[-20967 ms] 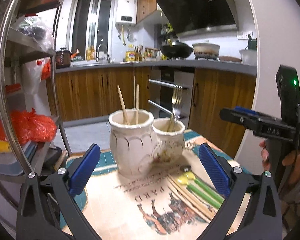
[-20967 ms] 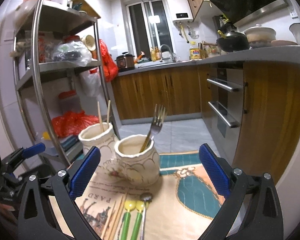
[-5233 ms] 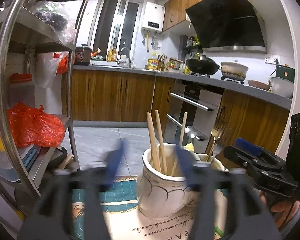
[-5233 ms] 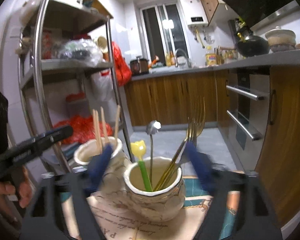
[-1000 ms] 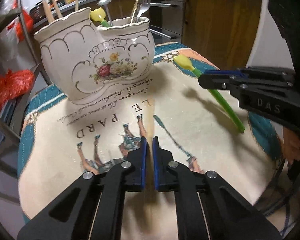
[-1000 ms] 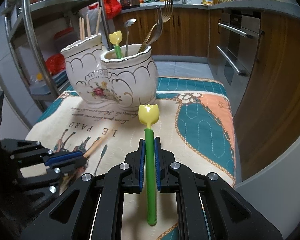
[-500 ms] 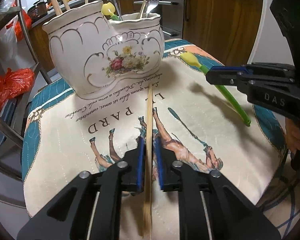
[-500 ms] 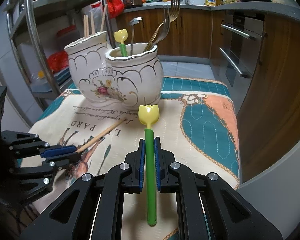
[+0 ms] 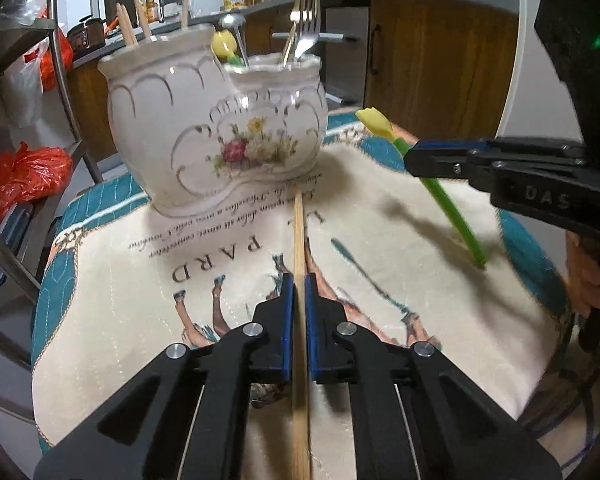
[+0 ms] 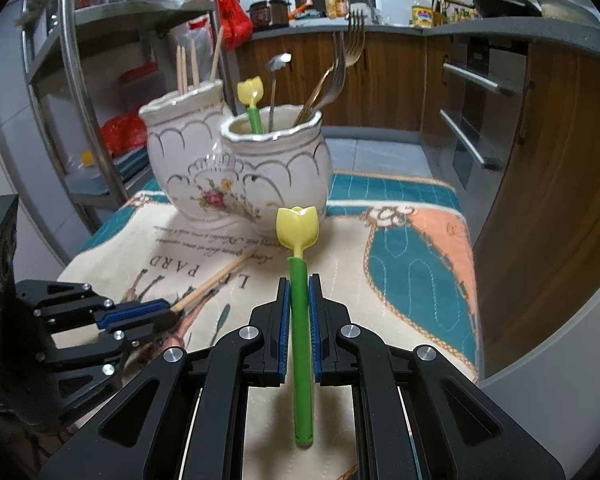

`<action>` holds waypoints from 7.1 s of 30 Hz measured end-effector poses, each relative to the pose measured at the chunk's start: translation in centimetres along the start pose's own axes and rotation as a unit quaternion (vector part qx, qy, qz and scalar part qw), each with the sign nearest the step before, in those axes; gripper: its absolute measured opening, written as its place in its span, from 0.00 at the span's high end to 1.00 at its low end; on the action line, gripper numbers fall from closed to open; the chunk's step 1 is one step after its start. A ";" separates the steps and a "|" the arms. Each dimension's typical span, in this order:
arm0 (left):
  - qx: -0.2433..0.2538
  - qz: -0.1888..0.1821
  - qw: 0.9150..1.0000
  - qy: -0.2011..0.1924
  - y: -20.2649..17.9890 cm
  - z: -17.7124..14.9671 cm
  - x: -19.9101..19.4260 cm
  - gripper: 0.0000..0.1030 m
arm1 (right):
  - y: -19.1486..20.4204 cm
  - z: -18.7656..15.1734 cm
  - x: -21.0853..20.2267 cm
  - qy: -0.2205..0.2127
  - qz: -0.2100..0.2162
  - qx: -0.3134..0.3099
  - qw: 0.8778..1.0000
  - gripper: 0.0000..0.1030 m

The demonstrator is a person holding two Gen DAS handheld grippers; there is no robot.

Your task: Organize utensils

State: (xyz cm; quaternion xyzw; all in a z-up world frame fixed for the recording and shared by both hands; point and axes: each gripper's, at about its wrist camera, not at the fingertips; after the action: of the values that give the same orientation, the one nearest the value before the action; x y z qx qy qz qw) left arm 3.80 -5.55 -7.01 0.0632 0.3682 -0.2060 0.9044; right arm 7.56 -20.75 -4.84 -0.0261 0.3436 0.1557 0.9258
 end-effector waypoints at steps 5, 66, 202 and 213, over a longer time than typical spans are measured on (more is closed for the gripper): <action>-0.015 -0.007 0.998 -0.055 1.0 0.7 -2.4 0.94 | -0.6 0.5 -1.2 -0.035 0.004 0.018 0.999 0.90; -0.056 0.009 0.942 -0.330 10.2 14.2 -1.0 0.94 | 1.2 11.3 2.5 -0.146 0.031 0.029 0.988 0.91; -0.032 0.074 0.976 -0.202 7.1 2.1 -6.1 0.06 | 1.1 1.2 -2.0 -0.173 -0.022 -0.019 0.984 0.06; -0.032 0.074 0.976 -0.201 7.1 2.1 -6.2 0.06 | 1.0 1.2 -2.0 -0.174 -0.022 -0.019 0.984 0.06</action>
State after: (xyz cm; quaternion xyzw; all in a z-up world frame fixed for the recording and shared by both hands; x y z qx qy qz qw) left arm 4.13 2.40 -1.53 0.0190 0.1796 -0.1352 0.9742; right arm 6.53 -20.16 -2.58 -0.0233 0.1737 0.1438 0.9740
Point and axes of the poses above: each gripper's, at about its wrist camera, not at the fingertips, and x roughly the way its jaws point, y to its left, z to its top, and after that the axes turned 5 degrees about -z, right-handed
